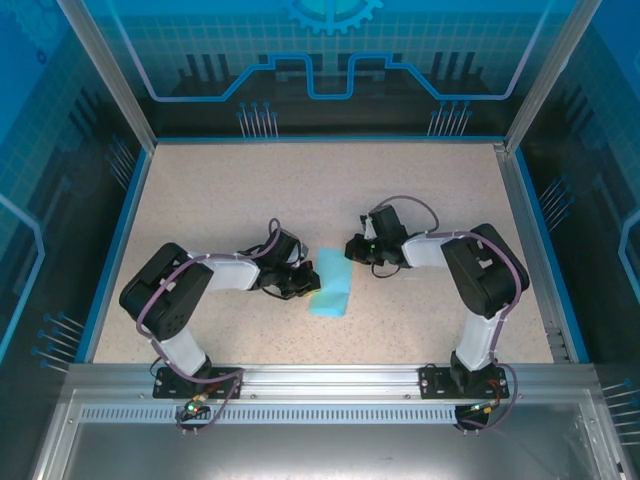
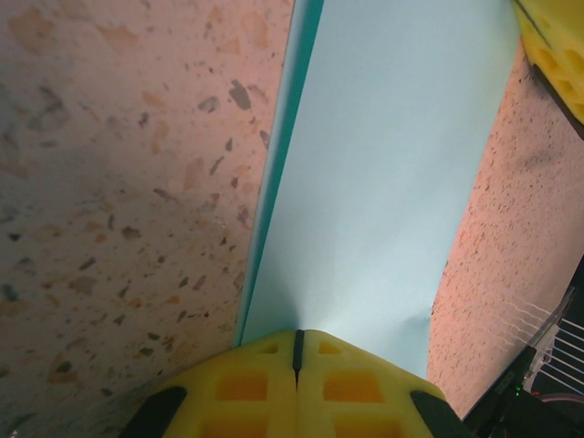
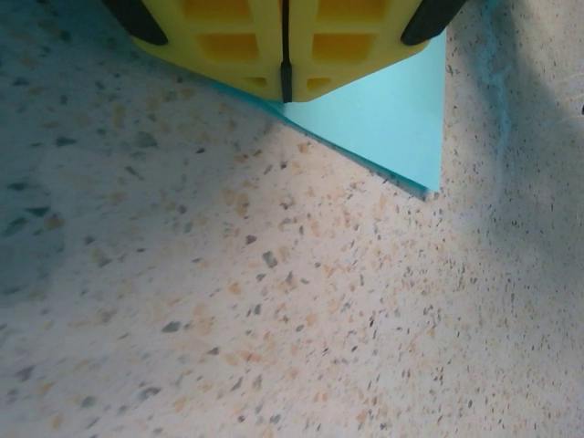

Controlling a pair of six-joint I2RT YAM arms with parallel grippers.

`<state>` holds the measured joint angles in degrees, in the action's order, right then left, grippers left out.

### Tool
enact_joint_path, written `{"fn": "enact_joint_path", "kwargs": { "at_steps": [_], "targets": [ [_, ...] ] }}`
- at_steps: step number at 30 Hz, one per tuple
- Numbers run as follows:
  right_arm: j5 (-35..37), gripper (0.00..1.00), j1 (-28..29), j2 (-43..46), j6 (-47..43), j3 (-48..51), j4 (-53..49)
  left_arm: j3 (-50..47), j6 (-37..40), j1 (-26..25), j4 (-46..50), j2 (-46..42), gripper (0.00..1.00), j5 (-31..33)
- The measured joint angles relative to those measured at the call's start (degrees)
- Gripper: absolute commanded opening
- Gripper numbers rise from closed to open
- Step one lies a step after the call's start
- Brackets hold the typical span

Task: Fold a paper plane with a square sheet of paper (pick it up from the middle)
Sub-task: Fold the square sheet of paper in half at the center of the table.

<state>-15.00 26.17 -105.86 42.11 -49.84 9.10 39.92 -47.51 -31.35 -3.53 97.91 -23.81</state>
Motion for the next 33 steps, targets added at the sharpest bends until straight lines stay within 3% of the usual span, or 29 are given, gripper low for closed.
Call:
{"fn": "enact_joint_path", "kwargs": {
  "at_steps": [9,15,33],
  "targets": [
    [1.40,0.08,2.54,8.00,-1.51,0.70,-1.97,0.00,0.00,0.00,0.00,0.00,0.00,0.02],
    [-1.62,0.07,6.32,6.45,-1.01,2.69,-0.57,0.00,0.00,0.00,0.00,0.00,0.00,0.02],
    [-9.03,0.07,0.94,0.46,1.44,2.64,0.48,-0.46,0.00,0.00,-0.79,0.02,0.00,0.00]
  ]
}}
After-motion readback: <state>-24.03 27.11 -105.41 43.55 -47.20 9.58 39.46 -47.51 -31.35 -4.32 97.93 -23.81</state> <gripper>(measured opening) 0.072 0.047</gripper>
